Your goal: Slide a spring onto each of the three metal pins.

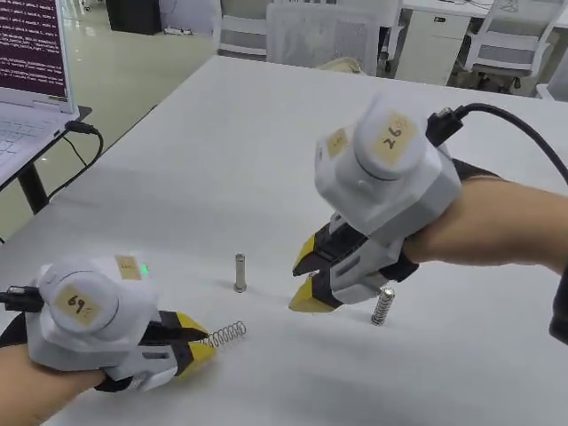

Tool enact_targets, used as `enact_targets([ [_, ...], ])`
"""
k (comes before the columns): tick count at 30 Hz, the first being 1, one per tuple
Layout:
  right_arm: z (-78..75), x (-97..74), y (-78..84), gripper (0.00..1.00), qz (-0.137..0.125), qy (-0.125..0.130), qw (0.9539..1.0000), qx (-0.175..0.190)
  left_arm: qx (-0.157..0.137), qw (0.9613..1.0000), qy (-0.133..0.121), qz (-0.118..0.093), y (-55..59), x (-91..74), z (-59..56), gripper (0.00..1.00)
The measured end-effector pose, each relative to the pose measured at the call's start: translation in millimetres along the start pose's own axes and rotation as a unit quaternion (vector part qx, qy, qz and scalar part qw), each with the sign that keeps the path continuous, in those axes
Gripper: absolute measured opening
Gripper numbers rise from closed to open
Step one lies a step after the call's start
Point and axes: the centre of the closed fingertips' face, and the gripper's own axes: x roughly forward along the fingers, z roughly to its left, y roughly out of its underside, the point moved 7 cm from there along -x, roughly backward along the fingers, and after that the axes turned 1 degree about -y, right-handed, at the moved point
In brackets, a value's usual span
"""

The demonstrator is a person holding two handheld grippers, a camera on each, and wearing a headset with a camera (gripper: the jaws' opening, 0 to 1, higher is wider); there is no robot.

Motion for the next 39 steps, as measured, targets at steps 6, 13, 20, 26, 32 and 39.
enact_targets([
  [6,16.3,5.9,6.3,0.19,-0.008,-0.022,0.9997,0.007,0.021,0.9974,0.064,-0.027,-14.6,-7.6,-21.8,0.02],
  [13,31.0,12.7,15.8,0.19,-0.003,-0.043,0.9991,0.008,0.048,0.993,0.1,-0.042,-32.0,-13.0,-38.4,0.02],
  [20,39.6,15.2,21.3,0.19,-0.001,-0.061,0.9981,0.005,0.076,0.9863,0.132,-0.065,-52.1,-19.5,-54.1,0.02],
  [26,44.1,17.0,25.2,0.18,-0.003,-0.074,0.9972,0.01,0.084,0.9828,0.142,-0.083,-59.6,-22.6,-59.2,0.02],
  [32,48.7,18.2,28.3,0.14,-0.005,-0.083,0.9965,0.008,0.084,0.9807,0.149,-0.096,-61.7,-24.3,-59.7,0.02],
  [39,50.5,14.4,25.9,0.09,-0.009,-0.083,0.9965,0.005,0.082,0.9807,0.149,-0.096,-61.8,-23.5,-59.4,0.02],
])
